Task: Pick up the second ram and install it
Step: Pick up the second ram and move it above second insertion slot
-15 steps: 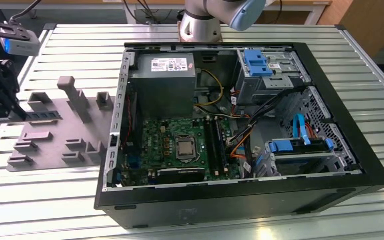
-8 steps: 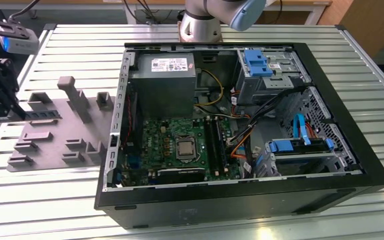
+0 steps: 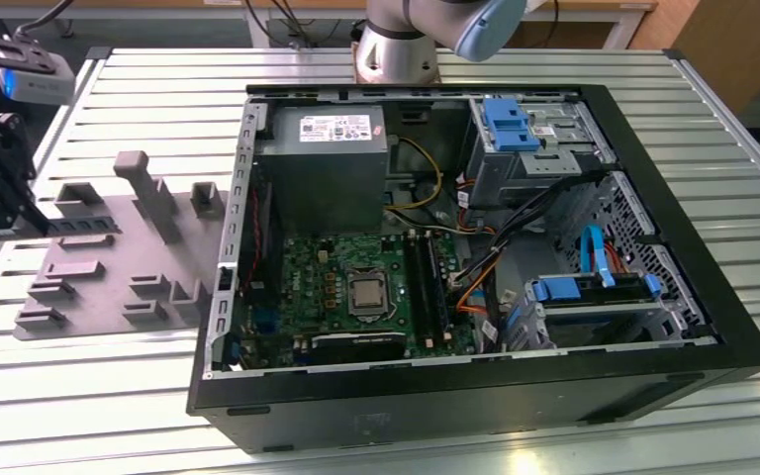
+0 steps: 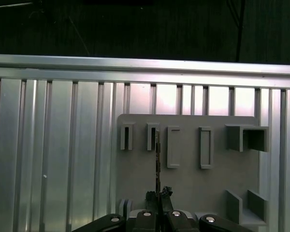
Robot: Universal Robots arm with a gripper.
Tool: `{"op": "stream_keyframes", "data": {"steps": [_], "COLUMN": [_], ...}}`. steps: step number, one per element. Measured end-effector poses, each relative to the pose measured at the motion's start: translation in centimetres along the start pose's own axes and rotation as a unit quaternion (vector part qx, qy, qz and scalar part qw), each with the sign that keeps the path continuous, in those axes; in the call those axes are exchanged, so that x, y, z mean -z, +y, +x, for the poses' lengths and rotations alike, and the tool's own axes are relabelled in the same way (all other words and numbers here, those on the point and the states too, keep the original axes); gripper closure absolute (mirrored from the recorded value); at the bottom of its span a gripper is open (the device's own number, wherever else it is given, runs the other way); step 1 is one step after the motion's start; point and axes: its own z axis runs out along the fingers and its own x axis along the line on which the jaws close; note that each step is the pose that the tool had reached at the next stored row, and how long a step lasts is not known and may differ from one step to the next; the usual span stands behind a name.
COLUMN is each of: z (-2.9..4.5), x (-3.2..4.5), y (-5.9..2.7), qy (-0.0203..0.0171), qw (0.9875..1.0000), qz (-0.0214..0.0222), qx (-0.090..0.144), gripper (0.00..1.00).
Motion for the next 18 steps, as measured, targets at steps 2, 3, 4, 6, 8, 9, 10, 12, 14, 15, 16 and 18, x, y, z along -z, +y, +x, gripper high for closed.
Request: {"op": "stream_keyframes", "data": {"steps": [2, 3, 4, 6, 8, 9, 10, 12, 14, 15, 16, 18], "z": [0.0, 0.0, 0.0, 0.0, 0.0, 0.0, 0.0, 0.0, 0.0, 0.0, 0.0, 0.0], "x": [0.08, 0.12, 0.15, 0.22, 0.29, 0.33, 0.37, 0.43, 0.5, 0.54, 0.57, 0.64], "y": [0.0, 0.0, 0.0, 0.0, 0.0, 0.01, 0.0, 0.01, 0.01, 0.01, 0.01, 0.01], "qy": [0.0, 0.0, 0.0, 0.0, 0.0, 0.0, 0.0, 0.0, 0.0, 0.0, 0.0, 0.0], "qw": [1.0, 1.0, 1.0, 1.0, 1.0, 1.0, 1.0, 1.0, 1.0, 1.0, 1.0, 1.0], "qz": [0.0, 0.0, 0.0, 0.0, 0.0, 0.0, 0.0, 0.0, 0.0, 0.0, 0.0, 0.0], "qx": [0.0, 0.0, 0.0, 0.0, 0.0, 0.0, 0.0, 0.0, 0.0, 0.0, 0.0, 0.0], "gripper": [0.86, 0.86, 0.86, 0.86, 0.86, 0.86, 0.86, 0.86, 0.86, 0.86, 0.86, 0.86]}}
